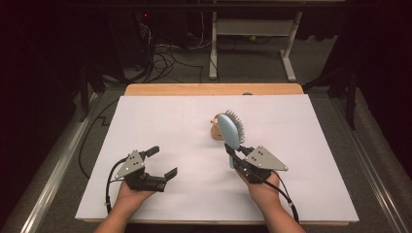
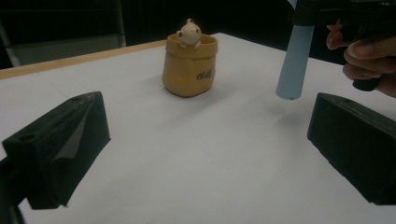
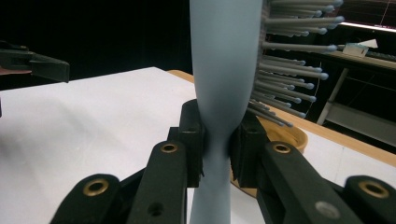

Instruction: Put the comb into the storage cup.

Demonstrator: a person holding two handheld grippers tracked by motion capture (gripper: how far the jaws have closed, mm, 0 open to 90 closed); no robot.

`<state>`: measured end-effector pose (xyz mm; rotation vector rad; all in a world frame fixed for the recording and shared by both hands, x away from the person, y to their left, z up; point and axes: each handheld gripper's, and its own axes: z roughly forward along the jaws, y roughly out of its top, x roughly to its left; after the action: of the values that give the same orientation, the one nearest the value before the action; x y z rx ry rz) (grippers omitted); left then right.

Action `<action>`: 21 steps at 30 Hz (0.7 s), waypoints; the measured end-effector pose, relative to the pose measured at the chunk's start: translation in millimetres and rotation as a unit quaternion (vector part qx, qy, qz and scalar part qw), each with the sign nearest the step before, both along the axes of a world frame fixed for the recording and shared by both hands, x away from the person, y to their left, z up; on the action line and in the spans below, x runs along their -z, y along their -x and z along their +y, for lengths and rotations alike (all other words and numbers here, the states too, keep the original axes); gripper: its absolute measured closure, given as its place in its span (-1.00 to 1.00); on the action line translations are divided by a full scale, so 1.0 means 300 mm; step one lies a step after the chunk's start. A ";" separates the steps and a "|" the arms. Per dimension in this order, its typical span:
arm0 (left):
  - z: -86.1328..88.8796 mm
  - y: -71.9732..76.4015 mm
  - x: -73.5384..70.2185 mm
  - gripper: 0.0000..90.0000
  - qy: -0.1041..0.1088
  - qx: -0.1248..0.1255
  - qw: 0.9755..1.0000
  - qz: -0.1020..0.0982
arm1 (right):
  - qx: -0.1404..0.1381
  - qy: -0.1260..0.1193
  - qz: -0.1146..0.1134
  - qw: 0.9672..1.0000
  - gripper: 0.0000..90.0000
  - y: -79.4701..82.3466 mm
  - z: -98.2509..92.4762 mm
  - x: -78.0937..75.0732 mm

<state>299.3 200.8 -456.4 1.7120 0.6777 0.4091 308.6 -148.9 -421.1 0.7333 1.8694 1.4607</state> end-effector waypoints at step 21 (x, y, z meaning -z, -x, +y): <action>-0.030 0.011 -0.026 -1.00 0.000 -0.003 1.000 0.000 | -0.009 0.003 0.002 1.000 0.74 0.027 0.025 0.031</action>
<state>295.9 191.9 -448.6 1.7097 0.6824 0.4126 300.6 -141.3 -430.4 0.7184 1.8862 1.4649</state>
